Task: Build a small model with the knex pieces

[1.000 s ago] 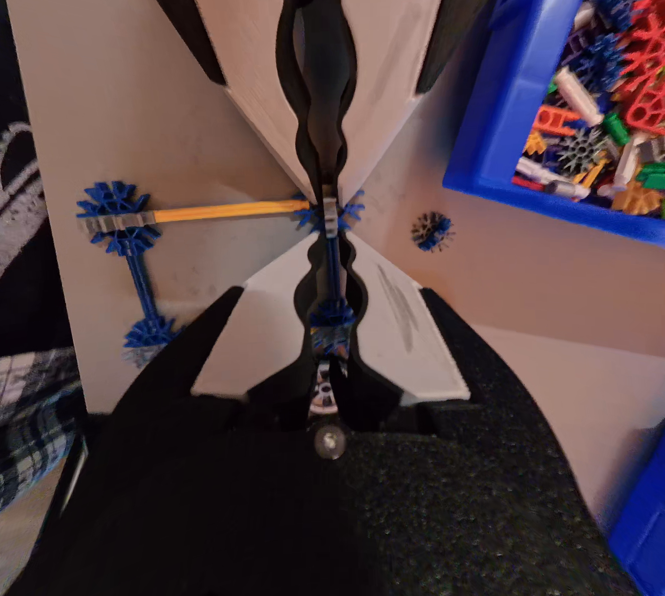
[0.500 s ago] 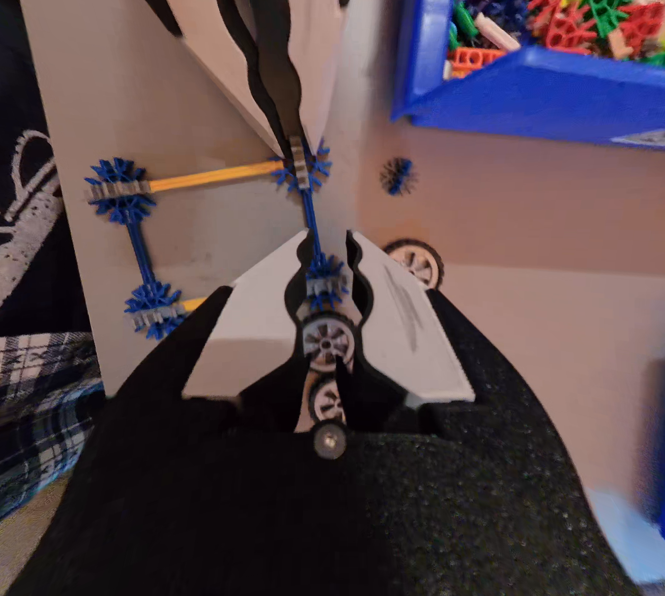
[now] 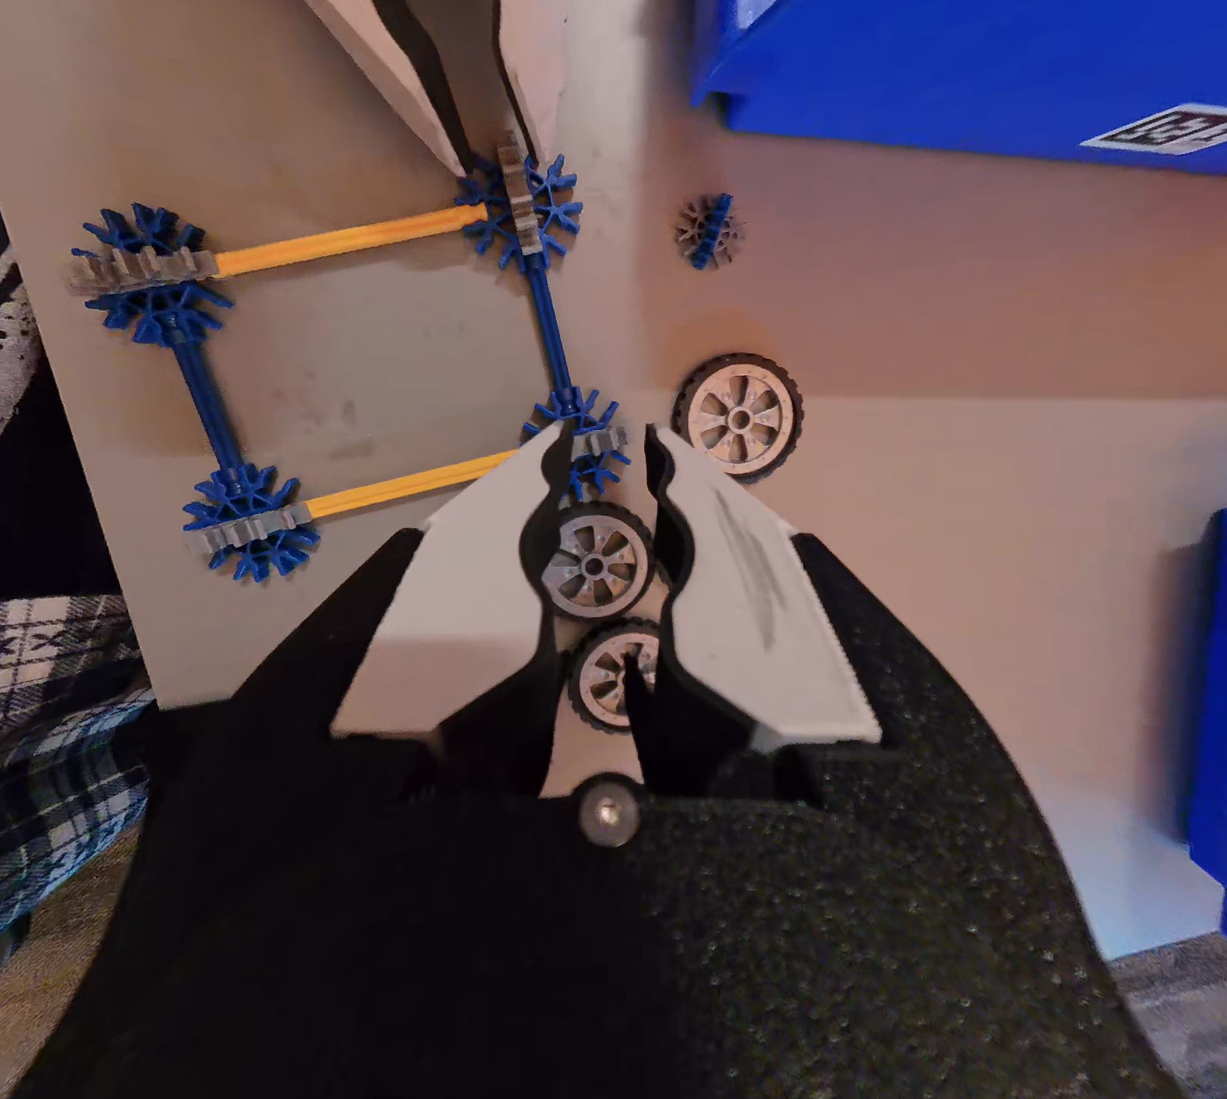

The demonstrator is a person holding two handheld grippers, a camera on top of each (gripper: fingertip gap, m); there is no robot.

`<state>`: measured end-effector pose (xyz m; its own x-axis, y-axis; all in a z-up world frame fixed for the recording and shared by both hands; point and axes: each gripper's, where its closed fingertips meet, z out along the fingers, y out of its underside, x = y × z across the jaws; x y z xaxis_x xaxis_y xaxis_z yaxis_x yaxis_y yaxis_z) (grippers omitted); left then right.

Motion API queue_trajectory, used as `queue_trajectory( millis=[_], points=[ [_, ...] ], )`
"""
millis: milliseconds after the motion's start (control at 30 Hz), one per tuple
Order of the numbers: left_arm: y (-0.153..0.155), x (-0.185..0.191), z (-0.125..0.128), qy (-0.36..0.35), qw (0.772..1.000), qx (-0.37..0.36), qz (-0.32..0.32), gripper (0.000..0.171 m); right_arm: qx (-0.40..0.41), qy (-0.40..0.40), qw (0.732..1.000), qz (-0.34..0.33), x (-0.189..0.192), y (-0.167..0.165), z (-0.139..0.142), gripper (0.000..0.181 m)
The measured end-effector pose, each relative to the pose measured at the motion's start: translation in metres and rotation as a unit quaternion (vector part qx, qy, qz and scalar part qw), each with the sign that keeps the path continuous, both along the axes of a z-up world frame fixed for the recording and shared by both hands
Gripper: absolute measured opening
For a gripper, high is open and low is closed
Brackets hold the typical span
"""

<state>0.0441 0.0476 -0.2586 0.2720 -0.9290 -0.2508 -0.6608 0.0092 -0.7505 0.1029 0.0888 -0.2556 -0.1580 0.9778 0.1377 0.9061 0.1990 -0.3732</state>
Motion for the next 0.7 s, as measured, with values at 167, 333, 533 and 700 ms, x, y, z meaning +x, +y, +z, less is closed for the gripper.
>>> queue_trajectory(
  millis=[167, 333, 533, 700],
  points=[
    [-0.004, 0.007, -0.001, 0.011, 1.0, 0.016, -0.009, 0.022, -0.012, 0.004, 1.0, -0.001, -0.001, -0.004, -0.009, 0.024],
    [-0.003, 0.014, -0.005, 0.022, 0.999, 0.032, -0.007, 0.023, -0.011, -0.018, 1.0, 0.007, -0.001, -0.008, -0.023, 0.026],
    [0.001, 0.014, -0.005, 0.033, 0.998, 0.053, 0.005, 0.022, -0.022, -0.02, 1.0, 0.001, -0.001, -0.008, -0.024, 0.026],
    [0.0, 0.022, -0.01, 0.041, 0.997, 0.059, 0.007, 0.026, -0.044, -0.013, 0.999, -0.002, 0.0, -0.008, -0.024, 0.025]
  ],
)
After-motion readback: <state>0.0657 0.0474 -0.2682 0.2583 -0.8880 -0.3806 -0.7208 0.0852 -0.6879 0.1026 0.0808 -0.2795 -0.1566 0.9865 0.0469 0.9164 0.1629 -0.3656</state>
